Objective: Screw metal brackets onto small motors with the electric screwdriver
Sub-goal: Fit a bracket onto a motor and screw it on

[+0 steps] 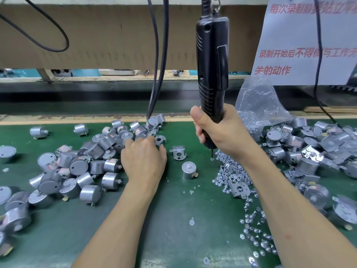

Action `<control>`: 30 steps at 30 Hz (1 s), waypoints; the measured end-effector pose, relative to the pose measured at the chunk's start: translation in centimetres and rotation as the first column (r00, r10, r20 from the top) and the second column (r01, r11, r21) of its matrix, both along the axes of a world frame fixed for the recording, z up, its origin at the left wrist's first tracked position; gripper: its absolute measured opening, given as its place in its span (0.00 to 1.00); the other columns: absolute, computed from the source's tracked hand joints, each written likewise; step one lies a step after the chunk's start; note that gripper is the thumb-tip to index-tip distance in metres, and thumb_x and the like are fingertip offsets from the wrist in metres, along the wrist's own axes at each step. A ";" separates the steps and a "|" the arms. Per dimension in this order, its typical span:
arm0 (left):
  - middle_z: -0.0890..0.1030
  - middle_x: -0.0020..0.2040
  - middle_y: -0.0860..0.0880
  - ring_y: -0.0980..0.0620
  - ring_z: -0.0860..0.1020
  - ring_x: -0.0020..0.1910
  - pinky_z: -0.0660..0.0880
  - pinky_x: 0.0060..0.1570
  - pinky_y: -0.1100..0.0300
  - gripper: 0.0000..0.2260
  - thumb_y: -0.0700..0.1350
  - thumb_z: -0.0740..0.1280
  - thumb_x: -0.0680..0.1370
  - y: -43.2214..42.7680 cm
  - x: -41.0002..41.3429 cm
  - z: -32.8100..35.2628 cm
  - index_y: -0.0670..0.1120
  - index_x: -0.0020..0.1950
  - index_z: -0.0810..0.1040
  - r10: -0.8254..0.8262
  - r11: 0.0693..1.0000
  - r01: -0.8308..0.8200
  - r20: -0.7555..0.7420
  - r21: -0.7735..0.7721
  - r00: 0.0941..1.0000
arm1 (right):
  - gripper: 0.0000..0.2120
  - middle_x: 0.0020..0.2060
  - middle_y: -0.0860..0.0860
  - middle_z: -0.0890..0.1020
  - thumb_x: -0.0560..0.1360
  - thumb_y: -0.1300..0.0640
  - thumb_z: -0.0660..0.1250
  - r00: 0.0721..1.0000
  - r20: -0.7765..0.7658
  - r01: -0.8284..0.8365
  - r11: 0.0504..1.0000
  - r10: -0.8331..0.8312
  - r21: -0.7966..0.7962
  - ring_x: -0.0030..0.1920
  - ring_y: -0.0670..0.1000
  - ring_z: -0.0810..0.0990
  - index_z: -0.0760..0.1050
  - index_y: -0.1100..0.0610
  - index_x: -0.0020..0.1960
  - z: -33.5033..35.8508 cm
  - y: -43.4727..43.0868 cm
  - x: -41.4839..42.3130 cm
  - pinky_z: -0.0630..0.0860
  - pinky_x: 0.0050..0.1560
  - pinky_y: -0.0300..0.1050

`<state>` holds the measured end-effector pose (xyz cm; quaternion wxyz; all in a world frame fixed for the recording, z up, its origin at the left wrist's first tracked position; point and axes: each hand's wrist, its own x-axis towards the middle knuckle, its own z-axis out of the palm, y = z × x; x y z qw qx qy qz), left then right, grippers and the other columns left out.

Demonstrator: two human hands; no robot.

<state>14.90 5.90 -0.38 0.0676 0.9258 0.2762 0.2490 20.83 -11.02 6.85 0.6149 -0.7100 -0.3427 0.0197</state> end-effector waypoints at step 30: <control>0.84 0.44 0.57 0.57 0.83 0.38 0.76 0.41 0.69 0.11 0.37 0.67 0.78 0.3 -1.6 1.3 0.54 0.50 0.78 -0.220 0.657 0.458 0.429 -0.599 0.876 | 0.31 0.26 0.52 0.74 0.75 0.40 0.69 0.999 -0.034 -0.023 0.999 0.024 0.024 0.27 0.52 0.74 0.69 0.69 0.35 0.0 0.5 -0.6 0.73 0.37 0.48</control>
